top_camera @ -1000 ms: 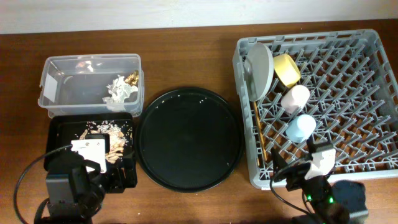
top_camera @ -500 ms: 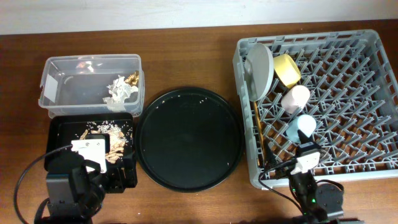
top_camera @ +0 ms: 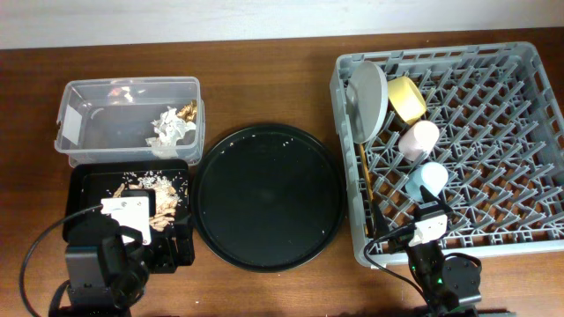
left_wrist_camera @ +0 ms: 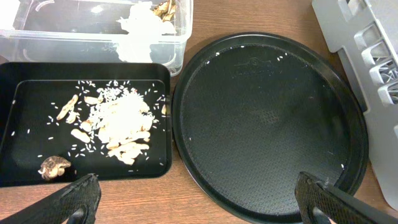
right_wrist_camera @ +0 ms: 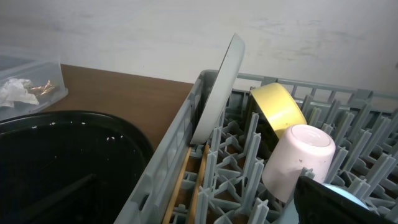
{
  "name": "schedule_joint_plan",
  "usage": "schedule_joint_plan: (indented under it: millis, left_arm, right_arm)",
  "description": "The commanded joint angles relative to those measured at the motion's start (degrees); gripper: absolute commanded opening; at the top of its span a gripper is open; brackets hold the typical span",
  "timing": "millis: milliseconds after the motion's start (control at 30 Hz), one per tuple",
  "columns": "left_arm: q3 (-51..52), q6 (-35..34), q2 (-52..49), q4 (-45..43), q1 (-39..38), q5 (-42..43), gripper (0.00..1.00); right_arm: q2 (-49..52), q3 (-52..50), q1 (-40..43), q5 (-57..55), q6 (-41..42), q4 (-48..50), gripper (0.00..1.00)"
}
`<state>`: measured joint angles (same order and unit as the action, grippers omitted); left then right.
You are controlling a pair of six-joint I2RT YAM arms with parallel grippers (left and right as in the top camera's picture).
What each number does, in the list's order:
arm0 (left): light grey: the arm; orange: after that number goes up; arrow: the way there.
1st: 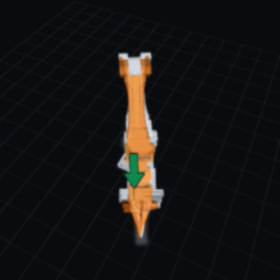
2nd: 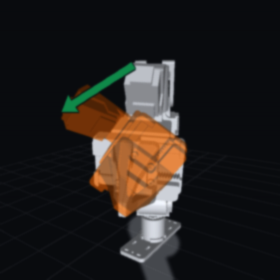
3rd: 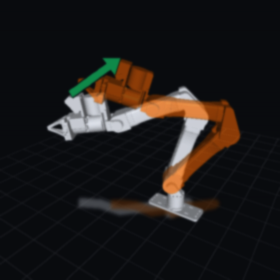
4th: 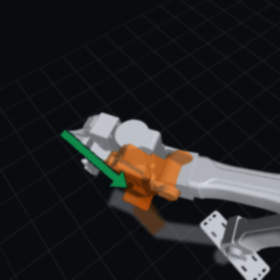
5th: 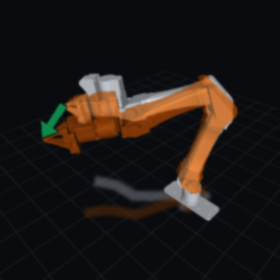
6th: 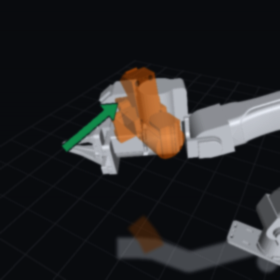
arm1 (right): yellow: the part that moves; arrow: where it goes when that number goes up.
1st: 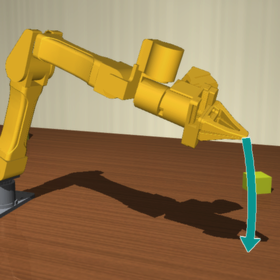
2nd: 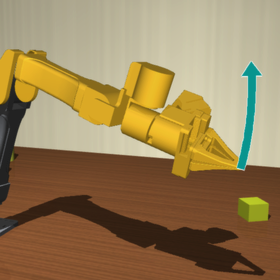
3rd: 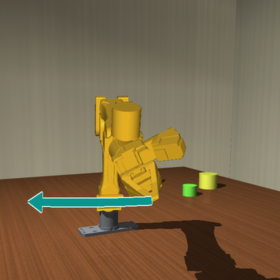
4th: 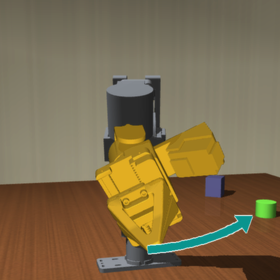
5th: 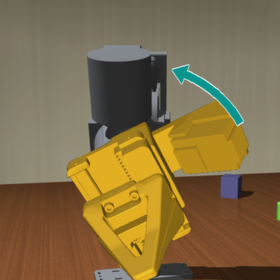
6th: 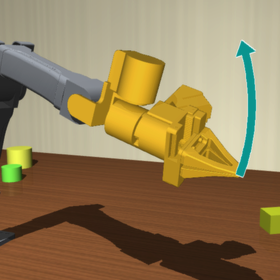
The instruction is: Sort waste into correct bins and load items into the dishwasher rack
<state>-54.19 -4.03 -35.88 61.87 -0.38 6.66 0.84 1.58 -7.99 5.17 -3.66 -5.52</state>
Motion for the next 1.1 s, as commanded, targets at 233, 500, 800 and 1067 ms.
schedule_joint_plan:
  millis: [233, 500, 800, 1067]
  left_arm:
    - [0.22, 1.07, 0.17, -0.07, -0.26, -0.24, 0.99]
    - [0.22, 1.07, 0.17, -0.07, -0.26, -0.24, 0.99]
    - [0.22, 1.07, 0.17, -0.07, -0.26, -0.24, 0.99]
    - [0.33, 1.09, 2.97, 0.48, -0.26, -0.79, 0.99]
  right_arm:
    - [-0.66, -0.70, -0.26, -0.94, -0.42, 0.22, 0.99]
    - [-0.66, -0.70, -0.26, -0.94, -0.42, 0.22, 0.99]
    - [-0.66, -0.70, -0.26, -0.94, -0.42, 0.22, 0.99]
    - [-0.66, -0.70, -0.26, -0.94, -0.42, 0.22, 0.99]
